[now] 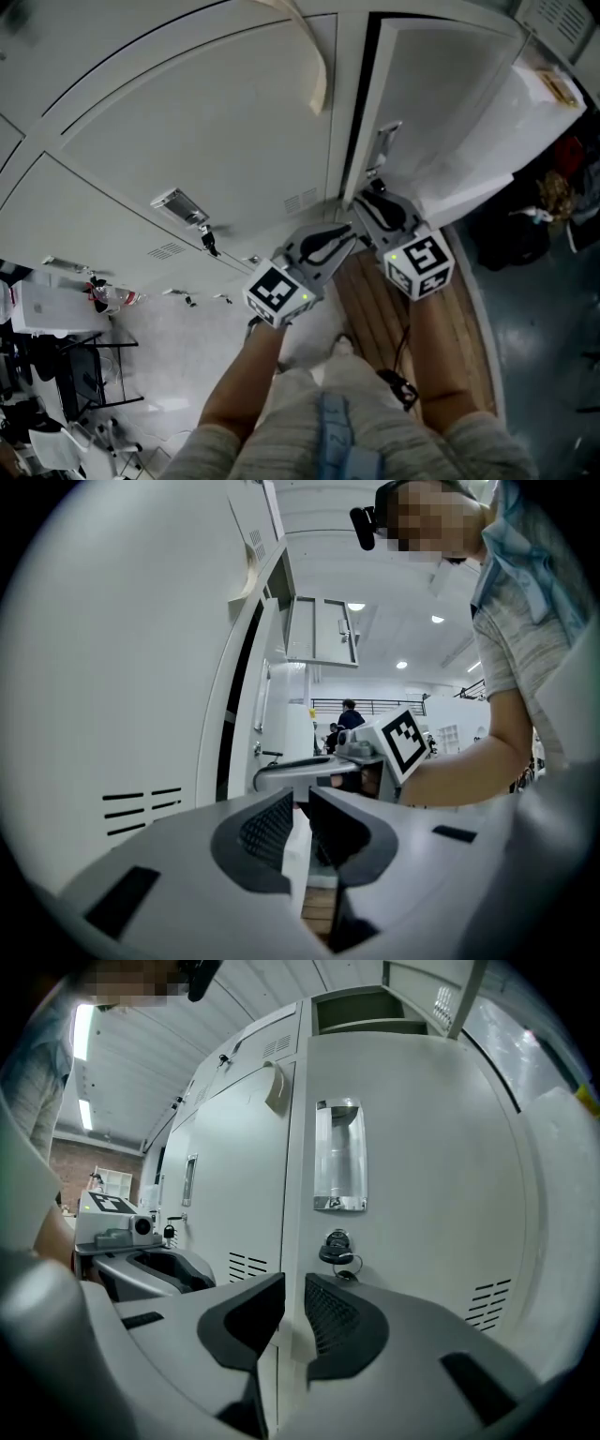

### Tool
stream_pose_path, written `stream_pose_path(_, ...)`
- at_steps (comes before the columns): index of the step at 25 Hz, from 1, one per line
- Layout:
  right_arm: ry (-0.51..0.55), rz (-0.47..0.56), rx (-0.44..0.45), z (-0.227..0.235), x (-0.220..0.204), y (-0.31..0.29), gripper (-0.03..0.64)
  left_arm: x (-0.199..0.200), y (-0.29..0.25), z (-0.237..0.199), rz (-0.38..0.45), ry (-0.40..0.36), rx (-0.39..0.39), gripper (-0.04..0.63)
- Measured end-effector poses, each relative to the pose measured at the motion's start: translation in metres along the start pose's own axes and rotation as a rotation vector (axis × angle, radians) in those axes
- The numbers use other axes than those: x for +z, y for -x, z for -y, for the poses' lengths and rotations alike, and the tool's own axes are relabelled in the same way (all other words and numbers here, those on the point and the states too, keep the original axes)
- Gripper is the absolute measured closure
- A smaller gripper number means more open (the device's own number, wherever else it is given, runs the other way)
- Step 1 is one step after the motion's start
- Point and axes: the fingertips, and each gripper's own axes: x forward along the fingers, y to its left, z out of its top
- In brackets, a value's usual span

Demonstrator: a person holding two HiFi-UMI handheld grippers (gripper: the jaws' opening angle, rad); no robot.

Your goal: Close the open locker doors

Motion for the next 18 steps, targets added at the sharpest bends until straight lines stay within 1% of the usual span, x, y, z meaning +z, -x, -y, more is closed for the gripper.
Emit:
stream_pose_path(3, -0.007, 0.017, 0.02, 0.0, 0.001, -0.007, 0.548, 0.0, 0.004, -0.005, 0.0, 0.025, 0.03, 0.56)
stream_pose_path(5, -0.026, 0.02, 0.024, 0.0, -0.001, -0.011, 0.548, -0.002, 0.007, -0.009, -0.004, 0.012, 0.042, 0.56)
stream_pose_path(8, -0.016, 0.019, 0.036, -0.002, -0.001, -0.016, 0.548, -0.007, 0.011, -0.012, -0.011, -0.005, 0.055, 0.56)
stream_pose_path(13, 0.009, 0.032, 0.061, -0.004, 0.005, -0.024, 0.548, -0.008, 0.015, -0.015, -0.012, 0.016, 0.081, 0.56)
stream_pose_path(15, 0.007, 0.037, 0.062, -0.004, 0.006, -0.026, 0.548, -0.006, 0.016, -0.016, -0.009, 0.032, 0.09, 0.56)
stream_pose_path(18, 0.003, 0.035, 0.064, -0.003, 0.004, -0.029, 0.548, -0.005, 0.016, -0.016, -0.009, 0.034, 0.097, 0.56)
